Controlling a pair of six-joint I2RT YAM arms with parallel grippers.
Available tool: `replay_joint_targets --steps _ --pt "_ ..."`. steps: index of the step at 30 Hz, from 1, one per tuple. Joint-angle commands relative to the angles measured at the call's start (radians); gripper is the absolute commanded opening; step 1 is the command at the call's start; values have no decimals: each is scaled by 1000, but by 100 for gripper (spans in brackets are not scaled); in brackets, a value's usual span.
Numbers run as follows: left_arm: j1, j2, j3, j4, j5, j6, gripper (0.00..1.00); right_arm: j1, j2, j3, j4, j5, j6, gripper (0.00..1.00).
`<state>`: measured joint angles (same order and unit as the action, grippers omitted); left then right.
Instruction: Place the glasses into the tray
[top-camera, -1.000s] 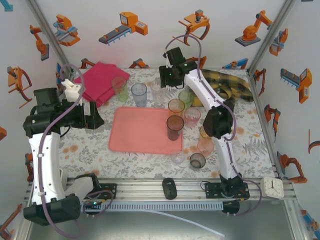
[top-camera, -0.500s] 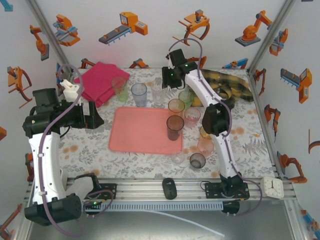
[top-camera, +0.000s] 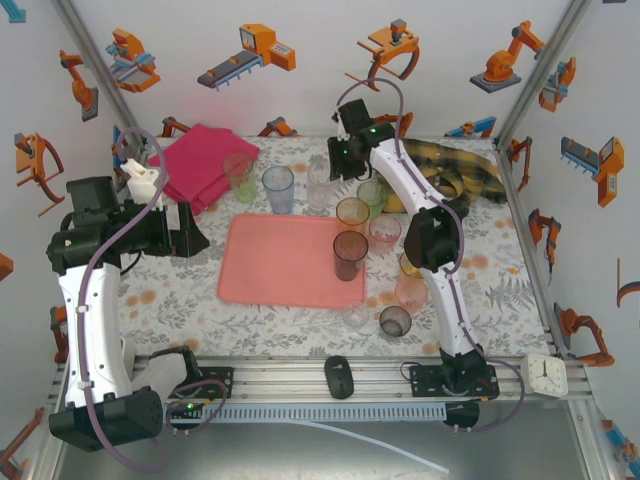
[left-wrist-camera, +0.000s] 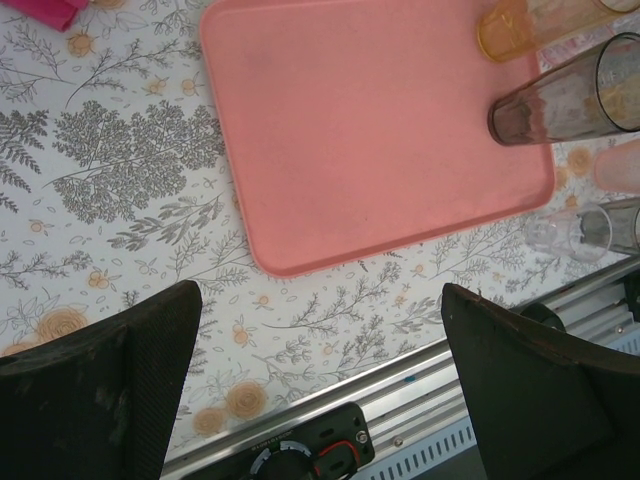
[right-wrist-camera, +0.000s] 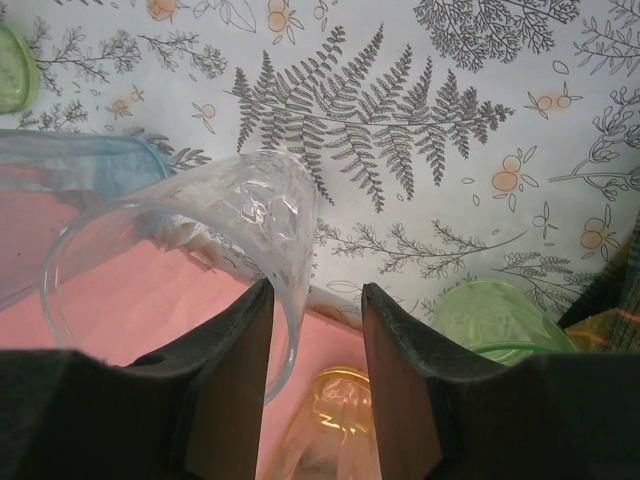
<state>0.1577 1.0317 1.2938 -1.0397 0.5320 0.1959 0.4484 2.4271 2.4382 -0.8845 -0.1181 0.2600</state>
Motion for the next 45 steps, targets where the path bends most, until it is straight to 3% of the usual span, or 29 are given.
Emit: replay_joint_targets --steps 1,22,34,45 --pt "5 -2 -14 13 17 -8 97 -5 -14 28 -36 26 -37 36" --pt "4 -21 -21 13 -3 -12 97 -5 -42 44 -9 -4 -59 4" --pt "3 -31 -1 8 -1 -15 97 -15 -80 129 -1 -14 -44 1" --pt "2 -36 10 10 -20 0 97 -18 -273 81 -53 19 -66 2"
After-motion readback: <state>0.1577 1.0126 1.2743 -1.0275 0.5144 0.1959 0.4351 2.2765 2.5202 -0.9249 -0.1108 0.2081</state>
